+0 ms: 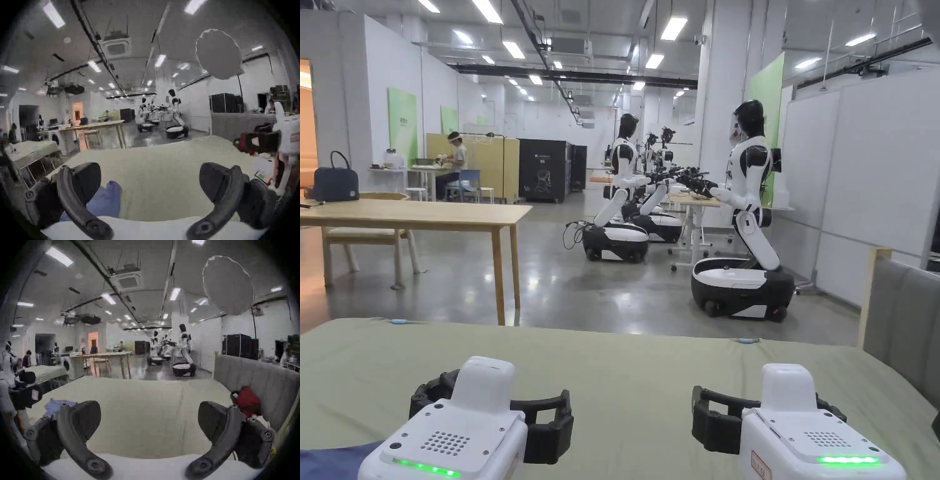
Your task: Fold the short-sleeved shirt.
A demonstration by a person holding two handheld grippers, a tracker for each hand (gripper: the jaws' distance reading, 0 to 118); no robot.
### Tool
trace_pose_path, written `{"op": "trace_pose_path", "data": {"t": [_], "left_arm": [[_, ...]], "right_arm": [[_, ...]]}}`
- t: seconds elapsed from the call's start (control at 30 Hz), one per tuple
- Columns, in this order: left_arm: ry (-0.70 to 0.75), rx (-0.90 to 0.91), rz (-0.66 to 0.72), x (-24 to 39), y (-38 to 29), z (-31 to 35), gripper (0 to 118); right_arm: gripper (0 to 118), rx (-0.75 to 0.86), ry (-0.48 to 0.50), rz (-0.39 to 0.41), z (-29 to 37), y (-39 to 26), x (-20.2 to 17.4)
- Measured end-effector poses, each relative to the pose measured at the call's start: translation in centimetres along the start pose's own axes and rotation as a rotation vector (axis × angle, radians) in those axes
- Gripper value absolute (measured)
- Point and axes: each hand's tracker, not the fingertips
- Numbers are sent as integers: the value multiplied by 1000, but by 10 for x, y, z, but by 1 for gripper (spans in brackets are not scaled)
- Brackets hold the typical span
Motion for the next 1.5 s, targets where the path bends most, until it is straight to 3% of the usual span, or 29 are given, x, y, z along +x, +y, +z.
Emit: {"op": "trace_pose_path", "data": {"t": [0.67, 0.7, 0.73, 0.77, 0.8, 0.87, 1.07, 1.23, 1.4, 1.5], "left_arm": [[23, -9, 126, 3, 3, -10, 115], [3, -5, 120, 2, 3, -8, 95], [3, 3, 113, 2, 4, -6, 57], [6, 3, 113, 4, 5, -6, 0], [65, -46, 76, 3, 3, -9, 0], [9, -23, 113, -3, 0, -13, 0], [59, -48, 102, -9, -4, -16, 0], [188, -120, 153, -33, -7, 6, 0], [355, -304, 197, -137, -57, 57, 0], [378, -449, 270, -179, -89, 69, 0]], "right_arm": [[115, -39, -31, 14, -10, 1, 2], [93, -38, -28, 16, -9, 1, 3], [53, -34, -39, 20, -8, 1, 2], [4, -33, -79, 29, -7, 1, 1], [1, -7, -70, 30, -6, -1, 1], [1, 4, -20, -2, 0, 0, 8], [1, -4, -24, 36, 0, 4, -2], [1, -10, 142, 79, -10, 1, -68], [1, -67, 392, 69, -22, -19, -157], [1, -101, 466, 75, -28, -34, -197]]}}
